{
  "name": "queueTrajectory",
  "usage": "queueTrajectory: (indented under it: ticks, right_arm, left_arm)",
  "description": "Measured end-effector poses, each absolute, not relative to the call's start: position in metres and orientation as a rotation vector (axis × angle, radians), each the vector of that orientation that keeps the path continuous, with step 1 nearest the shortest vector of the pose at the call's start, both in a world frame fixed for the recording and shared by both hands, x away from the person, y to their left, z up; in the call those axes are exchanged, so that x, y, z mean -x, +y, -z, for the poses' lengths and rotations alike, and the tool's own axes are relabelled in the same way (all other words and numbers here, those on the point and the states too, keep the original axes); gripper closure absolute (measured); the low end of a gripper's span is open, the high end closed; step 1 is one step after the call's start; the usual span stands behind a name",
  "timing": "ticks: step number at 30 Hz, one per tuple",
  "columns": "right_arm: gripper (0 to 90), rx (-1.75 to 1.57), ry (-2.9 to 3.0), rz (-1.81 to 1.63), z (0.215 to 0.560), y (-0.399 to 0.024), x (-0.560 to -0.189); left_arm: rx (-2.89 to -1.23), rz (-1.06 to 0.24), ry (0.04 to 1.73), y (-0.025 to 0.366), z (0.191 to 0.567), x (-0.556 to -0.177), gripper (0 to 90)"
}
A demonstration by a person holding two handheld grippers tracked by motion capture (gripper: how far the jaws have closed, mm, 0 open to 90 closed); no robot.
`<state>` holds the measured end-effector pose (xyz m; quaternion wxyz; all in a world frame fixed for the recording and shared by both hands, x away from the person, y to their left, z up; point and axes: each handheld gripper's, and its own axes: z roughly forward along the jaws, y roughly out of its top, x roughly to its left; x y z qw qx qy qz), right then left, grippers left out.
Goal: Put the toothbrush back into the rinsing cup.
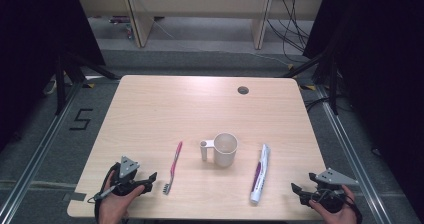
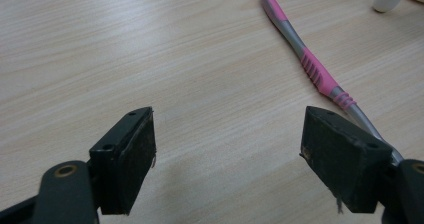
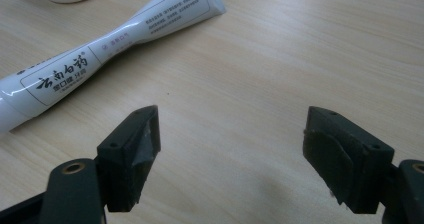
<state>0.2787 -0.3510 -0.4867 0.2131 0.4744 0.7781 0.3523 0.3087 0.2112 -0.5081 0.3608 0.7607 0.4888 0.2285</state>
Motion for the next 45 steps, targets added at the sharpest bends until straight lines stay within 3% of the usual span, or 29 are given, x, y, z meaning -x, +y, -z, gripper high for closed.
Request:
queueTrajectory:
  ticks: [19, 26, 34, 37, 45]
  right_arm:
    - [23.9, -1.356, 2.136, -0.992, 0.487, -0.354, -0.276]
    - [23.9, -1.339, 2.131, -0.99, 0.486, -0.357, -0.273]
    - [23.9, -1.384, 2.123, -0.992, 0.485, -0.356, -0.268]
    - [23.9, -1.381, 2.112, -0.993, 0.485, -0.356, -0.268]
    - [23.9, -1.355, 2.118, -0.985, 0.485, -0.357, -0.27]
  left_arm:
    - [-1.98, -0.589, 1.249, 0.21, 0.507, -0.311, 22.5]
    - [-1.98, -0.57, 1.182, 0.206, 0.503, -0.314, 37.4]
    - [-2.007, -0.601, 1.053, 0.194, 0.495, -0.324, 75.3]
    - [-2.026, -0.608, 1.03, 0.19, 0.493, -0.331, 84.1]
    - [-2.068, -0.543, 0.967, 0.176, 0.488, -0.354, 89.6]
